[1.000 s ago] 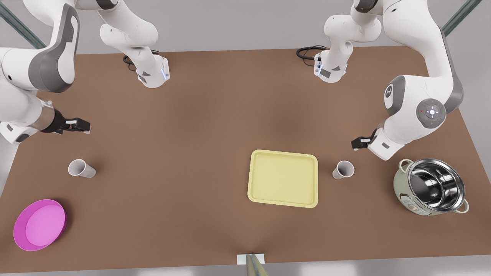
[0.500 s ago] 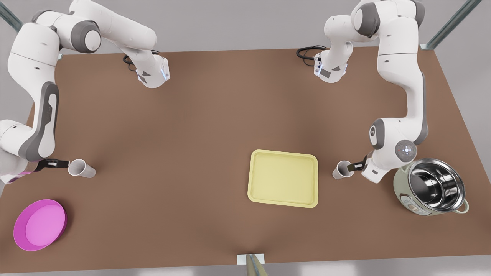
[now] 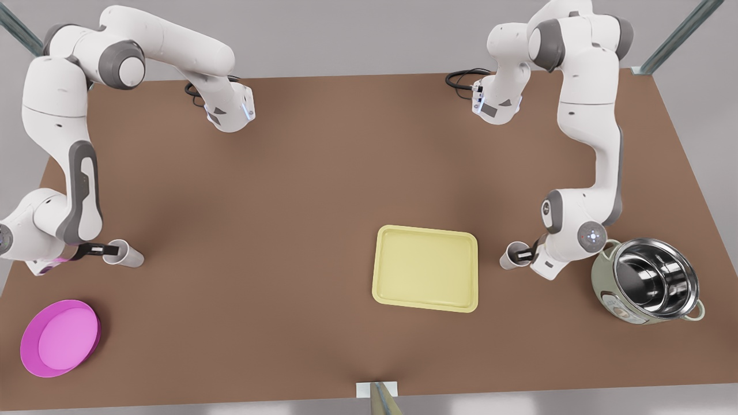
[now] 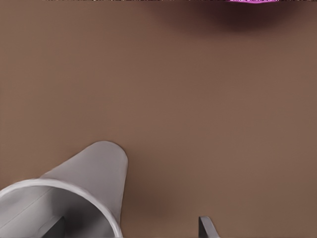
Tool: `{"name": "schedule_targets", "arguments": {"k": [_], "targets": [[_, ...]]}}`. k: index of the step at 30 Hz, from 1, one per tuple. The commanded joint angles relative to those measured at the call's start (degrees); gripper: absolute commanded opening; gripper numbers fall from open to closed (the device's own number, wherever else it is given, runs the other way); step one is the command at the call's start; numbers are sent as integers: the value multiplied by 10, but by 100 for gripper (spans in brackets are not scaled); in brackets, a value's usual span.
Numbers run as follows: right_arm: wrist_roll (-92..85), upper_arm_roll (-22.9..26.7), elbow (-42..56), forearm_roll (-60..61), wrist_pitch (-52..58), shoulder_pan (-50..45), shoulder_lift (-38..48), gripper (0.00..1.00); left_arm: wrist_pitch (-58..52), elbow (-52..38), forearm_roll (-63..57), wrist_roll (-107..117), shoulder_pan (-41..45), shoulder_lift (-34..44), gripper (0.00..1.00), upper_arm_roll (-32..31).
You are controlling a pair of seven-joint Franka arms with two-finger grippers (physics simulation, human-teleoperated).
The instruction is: Use both arms to respectively pick up the white IKEA cups from the middle-left and middle-right positions, then place the white IKEA cups onto the middle-middle tray, ensuring that the cups remain upright and do not tip over
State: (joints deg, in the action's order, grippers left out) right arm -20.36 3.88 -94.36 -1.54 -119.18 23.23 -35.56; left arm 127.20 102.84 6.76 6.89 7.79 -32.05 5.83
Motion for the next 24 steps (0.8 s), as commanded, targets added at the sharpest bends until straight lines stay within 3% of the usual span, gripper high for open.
{"name": "schedule_targets", "arguments": {"k": [1,4,6,8,12,15,17,19,22,23,24], "targets": [[-54,0,0,8,-25,0,-4,100,4,0,18,-7,2,0,45,0],[-54,0,0,13,-25,1,-12,100,3,-3,16,-8,3,1,22,-2],[-55,1,0,12,-25,1,-15,99,0,-10,12,-7,3,5,21,-6],[-71,1,0,11,-25,1,-17,66,-9,-15,15,37,15,41,21,-9],[-72,-1,5,6,-16,-13,-13,44,-69,-194,15,313,63,-54,21,-72],[-72,-1,7,6,-4,-25,-8,21,-63,-218,16,356,63,-78,21,-104],[-84,-2,10,6,11,-26,-1,21,-62,-218,21,353,60,-93,21,-106],[-73,-60,25,12,98,-41,48,21,-43,-217,19,348,58,-105,21,-105],[-76,-78,81,16,150,-202,71,21,-40,-217,17,345,57,-120,21,-105],[-73,-78,98,22,148,-259,66,21,-29,-217,18,345,56,-120,32,-105],[-56,-77,102,61,143,-299,63,21,-28,-217,18,346,56,-121,36,-105]]}}
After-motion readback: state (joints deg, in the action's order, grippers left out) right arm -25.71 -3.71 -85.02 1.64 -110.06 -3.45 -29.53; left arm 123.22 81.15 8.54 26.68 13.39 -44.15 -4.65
